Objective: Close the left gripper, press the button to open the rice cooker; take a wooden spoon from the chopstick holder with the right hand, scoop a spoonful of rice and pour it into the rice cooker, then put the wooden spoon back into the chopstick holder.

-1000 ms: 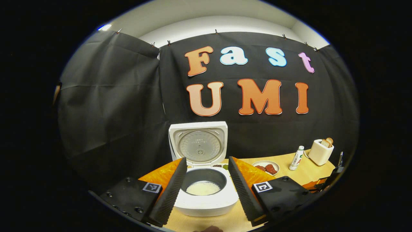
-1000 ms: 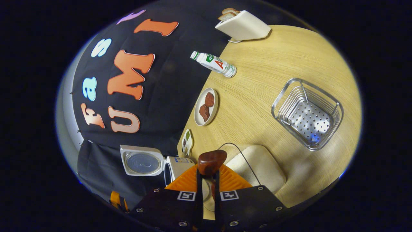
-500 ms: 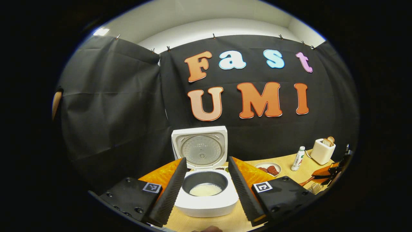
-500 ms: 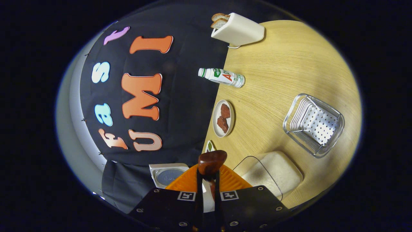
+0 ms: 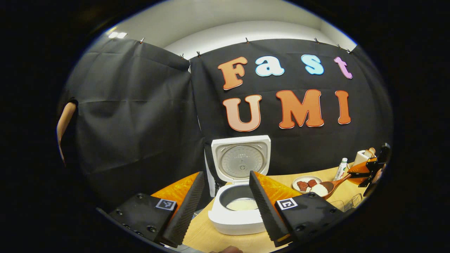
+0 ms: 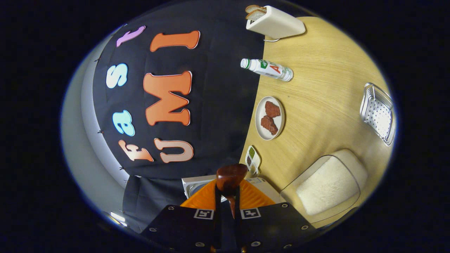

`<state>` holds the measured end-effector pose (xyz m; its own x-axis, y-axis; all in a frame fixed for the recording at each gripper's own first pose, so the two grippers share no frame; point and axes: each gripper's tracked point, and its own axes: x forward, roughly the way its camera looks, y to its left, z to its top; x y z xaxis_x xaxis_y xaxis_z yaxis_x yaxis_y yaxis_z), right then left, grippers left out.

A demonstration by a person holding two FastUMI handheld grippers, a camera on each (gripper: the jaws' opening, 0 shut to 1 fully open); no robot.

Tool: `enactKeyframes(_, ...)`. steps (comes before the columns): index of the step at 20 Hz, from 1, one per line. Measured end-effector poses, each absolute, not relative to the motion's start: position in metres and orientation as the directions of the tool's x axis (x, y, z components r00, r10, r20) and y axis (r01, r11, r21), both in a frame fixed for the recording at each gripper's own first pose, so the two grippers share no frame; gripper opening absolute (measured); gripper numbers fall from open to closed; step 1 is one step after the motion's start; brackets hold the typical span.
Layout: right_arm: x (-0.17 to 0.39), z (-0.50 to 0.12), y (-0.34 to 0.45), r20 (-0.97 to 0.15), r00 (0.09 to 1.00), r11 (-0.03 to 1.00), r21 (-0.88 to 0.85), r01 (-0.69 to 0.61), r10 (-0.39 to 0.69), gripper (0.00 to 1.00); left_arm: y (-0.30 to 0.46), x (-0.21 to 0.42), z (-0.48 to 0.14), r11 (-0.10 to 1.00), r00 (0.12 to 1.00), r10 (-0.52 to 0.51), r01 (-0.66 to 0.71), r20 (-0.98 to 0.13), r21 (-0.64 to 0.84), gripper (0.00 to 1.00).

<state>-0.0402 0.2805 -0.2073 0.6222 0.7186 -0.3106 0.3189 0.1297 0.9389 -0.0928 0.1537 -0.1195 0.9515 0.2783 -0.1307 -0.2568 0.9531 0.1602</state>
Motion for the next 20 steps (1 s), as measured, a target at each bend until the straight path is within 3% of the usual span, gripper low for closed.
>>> enactKeyframes(1, -0.035, -0.199, 0.293, -0.293, 0.618, 0.109, 0.942, 0.318, 0.730, 0.09, 0.159, -0.094, -0.119, 0.950, 0.949, 0.289, -0.267, -0.126, 0.163, 0.88)
enactKeyframes(2, -0.031, -0.192, 0.305, -0.275, 0.611, 0.086, 0.943, 0.320, 0.743, 0.13, 0.166, -0.098, -0.119, 0.945, 0.945, 0.302, -0.280, -0.125, 0.166, 0.88)
enactKeyframes(4, -0.023, -0.179, 0.325, -0.242, 0.604, 0.051, 0.947, 0.316, 0.760, 0.14, 0.182, -0.103, -0.119, 0.937, 0.936, 0.330, -0.309, -0.124, 0.165, 0.85)
enactKeyframes(9, -0.011, -0.168, 0.382, -0.240, 0.564, 0.075, 0.951, 0.300, 0.790, 0.13, 0.211, -0.116, -0.125, 0.916, 0.910, 0.393, -0.375, -0.128, 0.144, 0.86)
enactKeyframes(13, -0.001, -0.154, 0.426, -0.186, 0.544, 0.009, 0.950, 0.312, 0.818, 0.13, 0.227, -0.123, -0.125, 0.901, 0.895, 0.426, -0.405, -0.132, 0.156, 0.85)
enactKeyframes(15, 0.001, -0.156, 0.443, -0.202, 0.543, 0.044, 0.956, 0.290, 0.815, 0.13, 0.233, -0.125, -0.126, 0.897, 0.891, 0.434, -0.413, -0.132, 0.159, 0.88)
enactKeyframes(20, 0.007, -0.163, 0.477, -0.268, 0.547, 0.202, 0.963, 0.178, 0.793, 0.13, 0.246, -0.124, -0.130, 0.892, 0.883, 0.445, -0.423, -0.149, 0.158, 0.85)
